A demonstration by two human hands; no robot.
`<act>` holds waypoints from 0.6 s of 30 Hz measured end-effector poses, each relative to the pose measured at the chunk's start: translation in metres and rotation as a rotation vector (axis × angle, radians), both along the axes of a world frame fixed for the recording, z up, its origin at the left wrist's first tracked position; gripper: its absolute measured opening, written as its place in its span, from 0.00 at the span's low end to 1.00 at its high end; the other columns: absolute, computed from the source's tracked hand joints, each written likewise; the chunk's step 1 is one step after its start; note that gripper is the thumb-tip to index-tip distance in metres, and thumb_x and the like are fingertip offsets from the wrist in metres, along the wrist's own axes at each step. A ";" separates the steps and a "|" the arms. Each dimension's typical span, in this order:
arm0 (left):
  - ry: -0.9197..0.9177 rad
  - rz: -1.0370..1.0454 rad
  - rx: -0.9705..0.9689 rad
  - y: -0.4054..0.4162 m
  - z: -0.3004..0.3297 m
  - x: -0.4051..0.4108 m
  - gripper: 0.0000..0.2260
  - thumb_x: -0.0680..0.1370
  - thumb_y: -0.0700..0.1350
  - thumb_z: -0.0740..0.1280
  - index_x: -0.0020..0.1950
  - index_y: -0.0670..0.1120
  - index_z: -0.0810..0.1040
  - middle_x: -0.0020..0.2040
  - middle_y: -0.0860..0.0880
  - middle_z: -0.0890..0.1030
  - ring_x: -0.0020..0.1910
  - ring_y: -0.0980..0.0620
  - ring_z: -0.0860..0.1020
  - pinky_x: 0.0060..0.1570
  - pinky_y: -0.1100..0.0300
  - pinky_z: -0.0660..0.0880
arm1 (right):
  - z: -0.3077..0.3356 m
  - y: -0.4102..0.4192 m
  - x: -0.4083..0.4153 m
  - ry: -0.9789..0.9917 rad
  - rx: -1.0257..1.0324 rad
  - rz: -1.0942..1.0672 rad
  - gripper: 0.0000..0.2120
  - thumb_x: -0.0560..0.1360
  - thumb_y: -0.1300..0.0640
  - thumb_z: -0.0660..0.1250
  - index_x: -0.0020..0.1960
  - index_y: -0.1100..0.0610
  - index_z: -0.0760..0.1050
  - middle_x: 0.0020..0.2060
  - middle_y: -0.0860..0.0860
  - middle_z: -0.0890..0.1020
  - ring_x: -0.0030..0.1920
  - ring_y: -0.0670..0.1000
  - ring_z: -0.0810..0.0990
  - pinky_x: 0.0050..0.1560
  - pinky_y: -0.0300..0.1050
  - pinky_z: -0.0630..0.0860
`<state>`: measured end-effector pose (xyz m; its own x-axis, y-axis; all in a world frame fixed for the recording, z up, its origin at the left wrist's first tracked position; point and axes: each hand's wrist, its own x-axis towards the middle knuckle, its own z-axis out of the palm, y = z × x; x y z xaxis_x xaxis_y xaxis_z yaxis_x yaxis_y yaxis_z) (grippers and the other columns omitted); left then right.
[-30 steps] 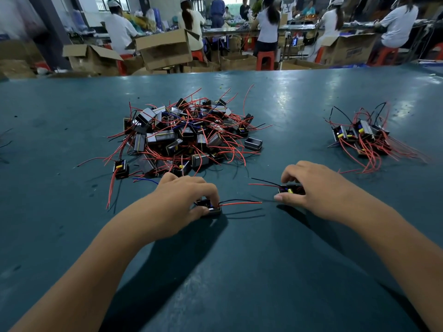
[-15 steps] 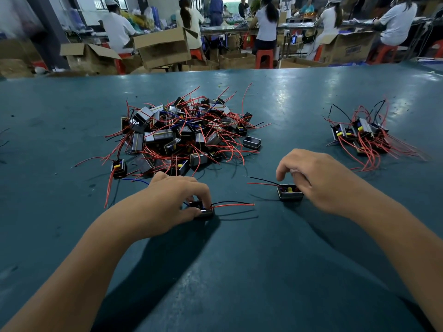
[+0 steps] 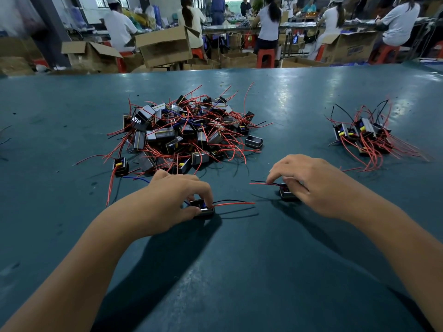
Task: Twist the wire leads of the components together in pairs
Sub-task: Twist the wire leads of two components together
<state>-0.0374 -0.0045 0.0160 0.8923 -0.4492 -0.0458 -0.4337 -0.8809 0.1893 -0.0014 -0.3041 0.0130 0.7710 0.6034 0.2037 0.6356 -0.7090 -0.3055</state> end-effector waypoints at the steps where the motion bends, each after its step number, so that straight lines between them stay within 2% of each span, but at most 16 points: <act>1: -0.001 -0.002 -0.002 0.000 0.000 0.000 0.07 0.80 0.50 0.69 0.55 0.61 0.76 0.55 0.63 0.75 0.53 0.66 0.73 0.61 0.58 0.56 | -0.001 0.000 0.000 -0.004 0.001 0.012 0.17 0.78 0.68 0.60 0.55 0.51 0.80 0.54 0.48 0.79 0.56 0.51 0.76 0.58 0.46 0.70; 3: 0.000 -0.006 -0.006 0.000 0.000 0.000 0.07 0.80 0.50 0.69 0.55 0.62 0.76 0.55 0.63 0.75 0.53 0.66 0.73 0.60 0.58 0.56 | -0.002 0.000 0.001 -0.016 0.004 0.031 0.16 0.78 0.69 0.60 0.54 0.51 0.80 0.55 0.48 0.79 0.57 0.51 0.75 0.59 0.46 0.70; 6: 0.012 -0.018 -0.020 0.000 0.000 -0.001 0.09 0.80 0.49 0.69 0.55 0.63 0.76 0.55 0.63 0.74 0.52 0.66 0.72 0.61 0.58 0.57 | -0.005 0.005 -0.002 -0.107 0.070 0.078 0.13 0.78 0.69 0.63 0.52 0.53 0.81 0.54 0.49 0.80 0.57 0.52 0.76 0.58 0.41 0.69; 9: 0.025 -0.030 -0.035 -0.001 0.001 -0.002 0.11 0.80 0.48 0.68 0.56 0.64 0.75 0.57 0.63 0.74 0.52 0.65 0.72 0.61 0.57 0.57 | -0.010 0.017 -0.009 -0.189 0.104 0.150 0.08 0.78 0.63 0.65 0.52 0.55 0.81 0.51 0.49 0.81 0.55 0.52 0.76 0.59 0.41 0.70; 11: 0.031 -0.038 -0.039 -0.001 0.001 -0.002 0.11 0.80 0.47 0.68 0.57 0.65 0.76 0.57 0.64 0.74 0.52 0.65 0.72 0.61 0.56 0.57 | -0.014 0.023 -0.012 -0.176 0.075 0.175 0.06 0.78 0.57 0.67 0.53 0.53 0.80 0.51 0.47 0.79 0.54 0.51 0.75 0.59 0.42 0.70; 14: 0.037 -0.038 -0.044 -0.001 0.001 -0.003 0.12 0.80 0.47 0.68 0.57 0.65 0.76 0.58 0.65 0.73 0.53 0.66 0.72 0.62 0.55 0.58 | -0.021 0.027 -0.013 -0.151 -0.022 0.178 0.08 0.77 0.50 0.71 0.55 0.50 0.79 0.52 0.47 0.78 0.54 0.50 0.73 0.58 0.43 0.70; 18: 0.033 -0.039 -0.044 0.000 0.001 -0.003 0.11 0.80 0.49 0.69 0.57 0.66 0.76 0.58 0.65 0.73 0.54 0.65 0.71 0.64 0.55 0.57 | -0.026 0.031 -0.013 -0.106 -0.080 0.200 0.09 0.76 0.49 0.71 0.54 0.50 0.80 0.49 0.48 0.78 0.49 0.48 0.71 0.55 0.44 0.71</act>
<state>-0.0400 -0.0045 0.0174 0.8726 -0.4855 -0.0546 -0.4600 -0.8541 0.2428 -0.0143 -0.2733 -0.0127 0.6109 0.7597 0.2229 0.7917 -0.5846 -0.1773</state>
